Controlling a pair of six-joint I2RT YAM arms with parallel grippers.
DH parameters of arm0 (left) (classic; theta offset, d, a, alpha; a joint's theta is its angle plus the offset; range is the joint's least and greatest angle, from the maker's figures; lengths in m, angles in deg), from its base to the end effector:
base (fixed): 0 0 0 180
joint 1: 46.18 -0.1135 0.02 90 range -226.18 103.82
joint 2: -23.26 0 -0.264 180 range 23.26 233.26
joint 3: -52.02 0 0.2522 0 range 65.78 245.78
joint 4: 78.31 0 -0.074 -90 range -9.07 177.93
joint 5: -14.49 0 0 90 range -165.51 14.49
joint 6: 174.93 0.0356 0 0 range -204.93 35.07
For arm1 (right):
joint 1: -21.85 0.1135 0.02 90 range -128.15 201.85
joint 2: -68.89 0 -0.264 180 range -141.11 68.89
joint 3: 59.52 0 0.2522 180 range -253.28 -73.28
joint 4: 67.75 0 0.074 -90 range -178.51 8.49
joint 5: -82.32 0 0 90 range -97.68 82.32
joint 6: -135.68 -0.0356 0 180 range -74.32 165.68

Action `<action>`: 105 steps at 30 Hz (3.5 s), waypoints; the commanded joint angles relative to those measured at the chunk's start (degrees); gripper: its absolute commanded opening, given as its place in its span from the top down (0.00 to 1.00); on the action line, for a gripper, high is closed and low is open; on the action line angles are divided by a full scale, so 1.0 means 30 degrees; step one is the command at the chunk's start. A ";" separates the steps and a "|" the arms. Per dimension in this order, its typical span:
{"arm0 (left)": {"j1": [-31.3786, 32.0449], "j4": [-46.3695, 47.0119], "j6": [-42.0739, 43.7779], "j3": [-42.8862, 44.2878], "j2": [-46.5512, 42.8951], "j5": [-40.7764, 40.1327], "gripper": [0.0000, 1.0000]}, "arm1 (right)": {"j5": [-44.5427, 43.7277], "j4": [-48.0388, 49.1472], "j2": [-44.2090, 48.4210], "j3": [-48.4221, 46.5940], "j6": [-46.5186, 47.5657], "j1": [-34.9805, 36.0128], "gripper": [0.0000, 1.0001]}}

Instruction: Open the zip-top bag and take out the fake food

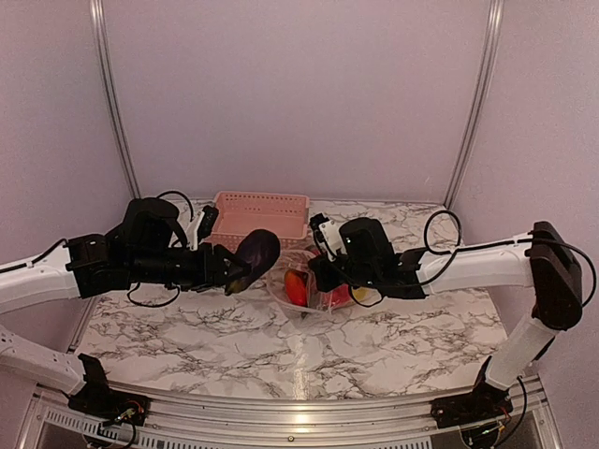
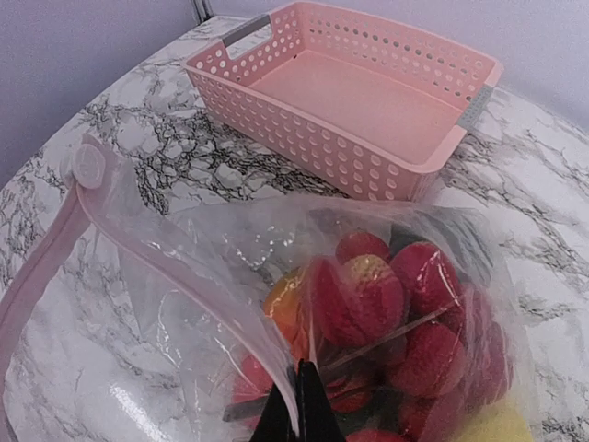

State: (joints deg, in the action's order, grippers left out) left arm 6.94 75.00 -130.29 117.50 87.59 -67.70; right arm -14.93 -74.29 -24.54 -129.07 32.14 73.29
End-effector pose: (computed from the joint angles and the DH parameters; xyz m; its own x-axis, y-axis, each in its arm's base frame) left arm 0.1500 -0.2080 0.3094 -0.7980 -0.1110 -0.5923 0.4244 0.5943 -0.6832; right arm 0.2283 0.2792 0.2196 -0.4726 -0.2202 -0.8533 -0.6143 0.7766 0.1398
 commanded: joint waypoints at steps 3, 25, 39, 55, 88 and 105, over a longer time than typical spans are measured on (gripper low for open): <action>-0.3573 0.0310 0.2464 0.2336 0.0921 -0.1597 0.76 | 0.1829 0.0905 0.0443 0.1088 -0.0553 -0.0864 1.00; -0.9081 0.1907 0.6076 1.2793 1.5597 0.1356 0.75 | 0.3148 0.0992 0.0998 0.1620 -0.0291 -0.1342 1.00; -0.8193 0.1337 0.5307 2.0063 2.3113 0.2838 0.73 | 0.3335 0.1100 0.1087 0.1782 -0.0423 -0.1368 1.00; -0.7891 0.0678 0.4914 2.1820 2.5450 0.3082 0.51 | 0.3579 0.1181 0.0925 0.1599 -0.0495 -0.1362 1.00; -0.2759 1.2232 0.6972 -0.4447 0.2282 -0.3770 0.34 | 0.3523 0.1041 -0.2252 -0.2303 -0.1646 0.1722 1.00; 0.1996 1.3618 0.2246 -0.6496 0.4655 -0.5639 0.65 | 0.3529 0.0721 -0.3314 -0.4063 -0.2468 0.2335 1.00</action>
State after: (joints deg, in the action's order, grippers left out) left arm 12.69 115.70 -118.73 97.26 96.97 -81.60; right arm -3.97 -72.14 -33.46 -138.65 25.84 79.60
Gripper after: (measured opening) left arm 0.365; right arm 0.002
